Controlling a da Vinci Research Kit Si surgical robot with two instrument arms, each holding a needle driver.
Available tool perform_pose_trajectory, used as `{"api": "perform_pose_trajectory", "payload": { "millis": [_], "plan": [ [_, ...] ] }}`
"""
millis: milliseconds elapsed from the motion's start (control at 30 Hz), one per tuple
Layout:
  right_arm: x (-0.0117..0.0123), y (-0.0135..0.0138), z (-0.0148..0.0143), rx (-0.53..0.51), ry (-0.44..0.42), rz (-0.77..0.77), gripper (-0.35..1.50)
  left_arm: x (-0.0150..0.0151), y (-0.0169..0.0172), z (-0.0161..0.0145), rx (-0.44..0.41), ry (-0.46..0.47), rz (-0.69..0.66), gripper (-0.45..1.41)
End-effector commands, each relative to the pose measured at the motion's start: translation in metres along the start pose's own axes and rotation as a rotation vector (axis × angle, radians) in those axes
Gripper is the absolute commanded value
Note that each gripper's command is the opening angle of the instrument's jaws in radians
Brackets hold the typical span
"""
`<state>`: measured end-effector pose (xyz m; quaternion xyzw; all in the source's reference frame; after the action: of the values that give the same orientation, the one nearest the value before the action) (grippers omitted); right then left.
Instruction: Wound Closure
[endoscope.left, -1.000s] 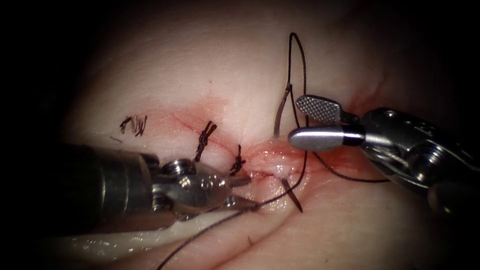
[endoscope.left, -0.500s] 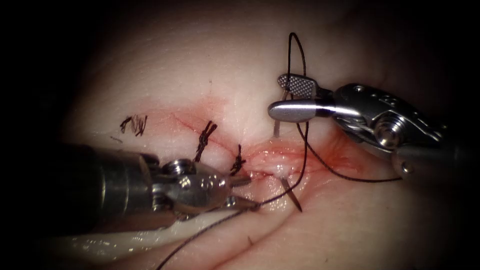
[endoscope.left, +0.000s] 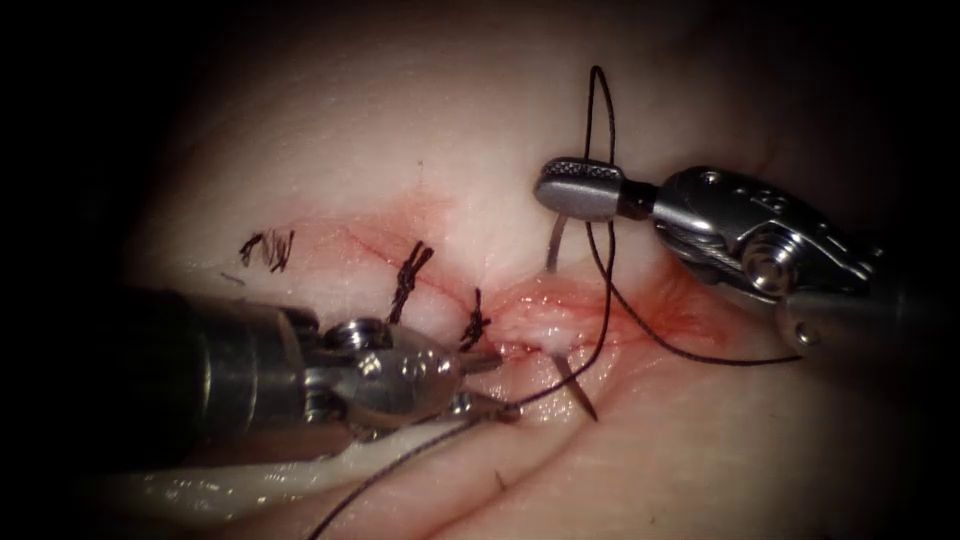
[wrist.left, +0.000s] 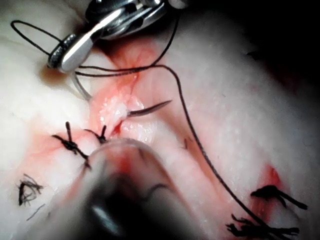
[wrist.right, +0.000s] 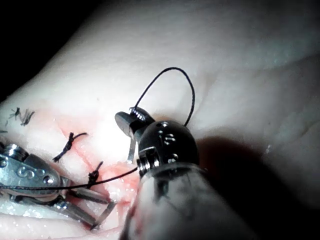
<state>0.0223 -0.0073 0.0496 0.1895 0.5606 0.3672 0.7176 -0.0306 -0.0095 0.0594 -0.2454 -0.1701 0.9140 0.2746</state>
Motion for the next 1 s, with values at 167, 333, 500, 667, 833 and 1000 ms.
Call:
{"api": "perform_pose_trajectory", "payload": {
  "millis": [167,333,500,667,833,1000],
  "plan": [
    [0.0006,0.0005,0.0013,-0.075,-0.101,0.016,-0.35,0.0003,0.0,0.0007,0.0,0.001,0.006,0.37],
    [0.0002,-0.0004,0.0015,-0.081,-0.269,0.126,-0.35,0.0003,0.0,0.0007,0.0,0.001,0.012,0.37],
    [-0.0007,-0.0021,0.0016,-0.033,-0.406,0.25,-0.35,0.0005,0.0002,0.0007,0.001,0.001,0.015,0.37],
    [-0.0016,-0.0038,0.0019,0.054,-0.492,0.396,-0.35,0.0006,0.0004,0.0006,0.004,0.001,0.031,0.37],
    [-0.0016,-0.0044,0.0016,0.07,-0.509,0.452,-0.35,0.0006,0.0008,0.0004,0.005,0.0,0.041,0.37],
    [-0.002,-0.0047,0.0005,0.074,-0.519,0.479,-0.35,0.0009,0.0009,0.0005,0.005,-0.003,0.049,0.37]
  ]
}}
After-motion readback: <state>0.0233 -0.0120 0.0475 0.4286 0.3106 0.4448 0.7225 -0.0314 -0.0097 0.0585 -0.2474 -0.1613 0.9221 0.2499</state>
